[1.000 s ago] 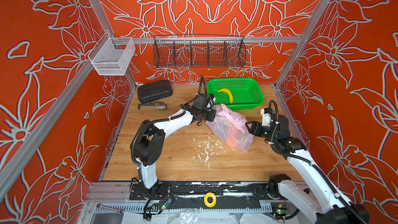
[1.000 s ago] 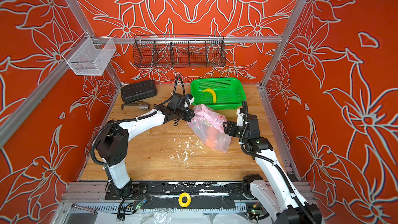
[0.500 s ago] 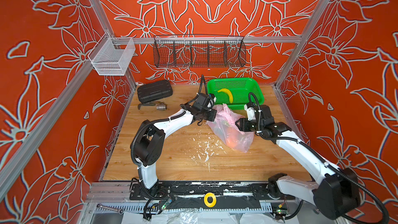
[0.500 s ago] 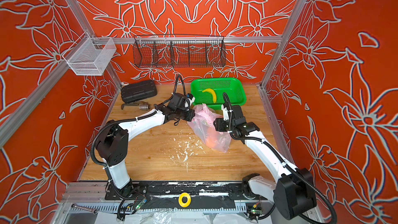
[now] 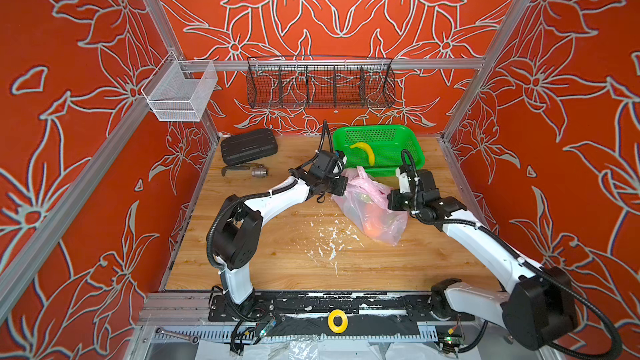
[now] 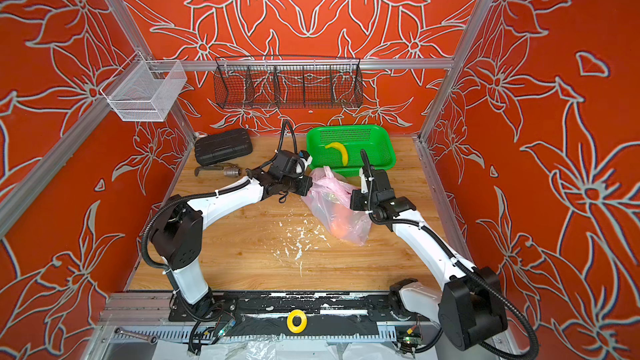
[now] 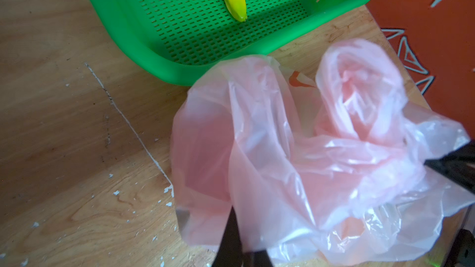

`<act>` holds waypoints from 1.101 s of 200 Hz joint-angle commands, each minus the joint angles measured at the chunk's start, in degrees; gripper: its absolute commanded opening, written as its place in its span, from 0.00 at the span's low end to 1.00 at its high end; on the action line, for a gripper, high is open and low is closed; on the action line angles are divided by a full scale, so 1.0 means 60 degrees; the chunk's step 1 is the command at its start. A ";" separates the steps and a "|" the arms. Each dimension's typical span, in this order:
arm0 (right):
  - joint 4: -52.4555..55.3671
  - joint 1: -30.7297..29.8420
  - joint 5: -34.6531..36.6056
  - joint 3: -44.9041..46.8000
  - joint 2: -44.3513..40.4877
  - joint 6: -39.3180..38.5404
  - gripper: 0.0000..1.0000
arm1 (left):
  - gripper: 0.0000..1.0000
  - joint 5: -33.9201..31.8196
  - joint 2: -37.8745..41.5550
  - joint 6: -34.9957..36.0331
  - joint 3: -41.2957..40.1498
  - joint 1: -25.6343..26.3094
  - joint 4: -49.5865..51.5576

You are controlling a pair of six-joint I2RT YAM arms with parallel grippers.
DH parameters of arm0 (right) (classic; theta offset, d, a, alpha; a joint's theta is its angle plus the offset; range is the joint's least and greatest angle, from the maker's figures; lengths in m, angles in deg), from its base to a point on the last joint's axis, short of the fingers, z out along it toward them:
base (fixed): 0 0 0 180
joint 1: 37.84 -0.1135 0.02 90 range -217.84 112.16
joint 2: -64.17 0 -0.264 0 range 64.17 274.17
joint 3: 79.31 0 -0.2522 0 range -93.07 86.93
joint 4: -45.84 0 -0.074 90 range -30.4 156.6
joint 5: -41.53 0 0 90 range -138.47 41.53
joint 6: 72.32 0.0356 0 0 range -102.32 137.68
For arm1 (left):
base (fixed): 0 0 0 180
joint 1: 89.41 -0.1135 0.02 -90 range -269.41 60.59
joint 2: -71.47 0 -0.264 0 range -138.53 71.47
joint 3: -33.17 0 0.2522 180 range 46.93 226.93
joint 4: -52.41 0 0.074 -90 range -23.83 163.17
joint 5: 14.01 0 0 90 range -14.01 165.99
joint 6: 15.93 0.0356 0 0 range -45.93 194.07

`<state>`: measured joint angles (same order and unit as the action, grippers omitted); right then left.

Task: Untie the knot of the plastic bag and take out the fruit
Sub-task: Untie the plastic bag at the center of the table.

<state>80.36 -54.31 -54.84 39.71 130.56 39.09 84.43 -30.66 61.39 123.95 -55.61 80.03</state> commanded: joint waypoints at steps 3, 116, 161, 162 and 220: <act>0.0192 0.0547 0.0409 0.0164 -0.0397 0.0328 0.00 | 0.00 -0.0541 0.0688 0.0022 -0.0435 -0.0172 -0.0229; -0.0396 0.0933 -0.1985 0.0399 -0.0620 0.0171 0.00 | 0.65 0.1495 0.2117 0.5003 -0.1246 0.0050 -0.0778; -0.0293 0.0932 -0.2303 0.0349 -0.0559 0.0094 0.00 | 0.71 0.0885 0.1643 0.7484 -0.0693 0.0485 -0.0308; -0.0287 0.0930 -0.2305 0.0345 -0.0553 0.0094 0.00 | 0.71 0.0874 0.1620 0.7517 -0.0678 0.0487 -0.0299; -0.0203 0.0931 -0.2431 0.0267 -0.0460 0.0094 0.00 | 0.72 0.0187 0.0325 0.8321 0.0228 0.0731 -0.0662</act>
<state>78.63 -48.78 -67.91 41.98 127.81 40.18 87.01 -25.68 106.56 122.83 -51.83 76.65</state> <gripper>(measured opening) 0.045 0.724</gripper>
